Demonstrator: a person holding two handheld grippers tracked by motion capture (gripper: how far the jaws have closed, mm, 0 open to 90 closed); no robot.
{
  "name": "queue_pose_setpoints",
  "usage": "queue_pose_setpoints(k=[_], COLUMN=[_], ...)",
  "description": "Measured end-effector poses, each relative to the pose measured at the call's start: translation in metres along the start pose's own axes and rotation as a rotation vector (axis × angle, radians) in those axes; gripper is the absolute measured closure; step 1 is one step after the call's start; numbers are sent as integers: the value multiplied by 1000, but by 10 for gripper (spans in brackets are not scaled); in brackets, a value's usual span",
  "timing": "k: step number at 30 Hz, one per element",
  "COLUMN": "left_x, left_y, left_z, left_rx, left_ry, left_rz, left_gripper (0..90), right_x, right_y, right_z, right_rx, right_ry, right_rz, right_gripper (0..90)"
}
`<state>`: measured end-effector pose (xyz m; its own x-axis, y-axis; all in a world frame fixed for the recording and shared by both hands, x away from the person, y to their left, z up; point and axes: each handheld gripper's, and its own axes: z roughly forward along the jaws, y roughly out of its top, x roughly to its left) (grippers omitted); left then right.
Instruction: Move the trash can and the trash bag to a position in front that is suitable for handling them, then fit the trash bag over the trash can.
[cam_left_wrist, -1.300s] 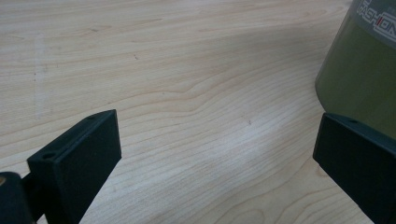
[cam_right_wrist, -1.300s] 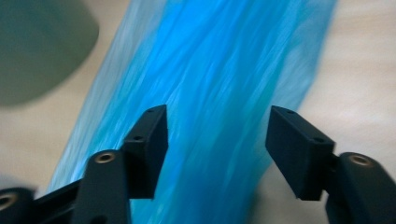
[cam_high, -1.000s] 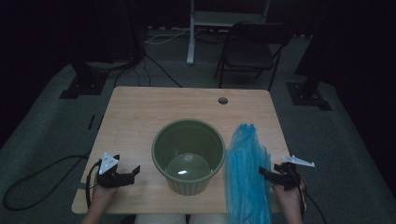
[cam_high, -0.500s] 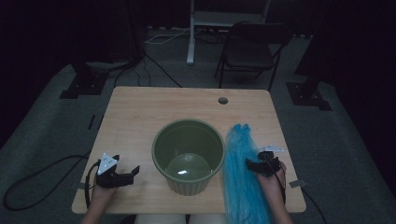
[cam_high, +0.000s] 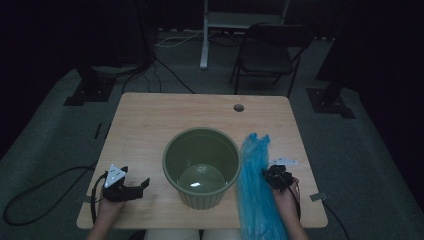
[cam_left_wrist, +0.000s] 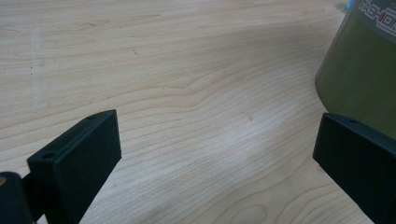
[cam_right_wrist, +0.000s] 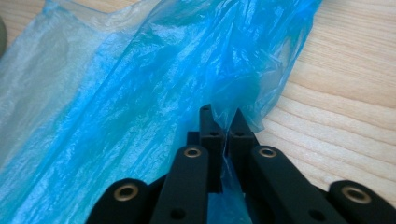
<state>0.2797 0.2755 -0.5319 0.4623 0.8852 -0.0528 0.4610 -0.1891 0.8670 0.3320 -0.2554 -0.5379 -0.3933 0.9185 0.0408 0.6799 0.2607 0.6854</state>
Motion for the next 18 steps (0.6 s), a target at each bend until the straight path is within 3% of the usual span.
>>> queue_pose_setpoints(k=[4, 7, 15, 18], left_x=[2, 3, 1, 2], left_y=[-1, -1, -1, -1], left_z=[0, 1, 1, 0], left_rx=[2, 7, 10, 9], left_ry=[0, 1, -3, -2], left_rz=[-5, -6, -4, -8], left_gripper=[15, 15, 15, 15], right_x=[-12, -19, -26, -26], right_y=[-2, 0, 22, 31], right_z=[-1, -9, -65, -84], right_rx=[-20, -66, -269, -329], right_ry=[76, 125, 243, 254], right_rz=[87, 126, 185, 181], right_gripper=[899, 900, 900, 900])
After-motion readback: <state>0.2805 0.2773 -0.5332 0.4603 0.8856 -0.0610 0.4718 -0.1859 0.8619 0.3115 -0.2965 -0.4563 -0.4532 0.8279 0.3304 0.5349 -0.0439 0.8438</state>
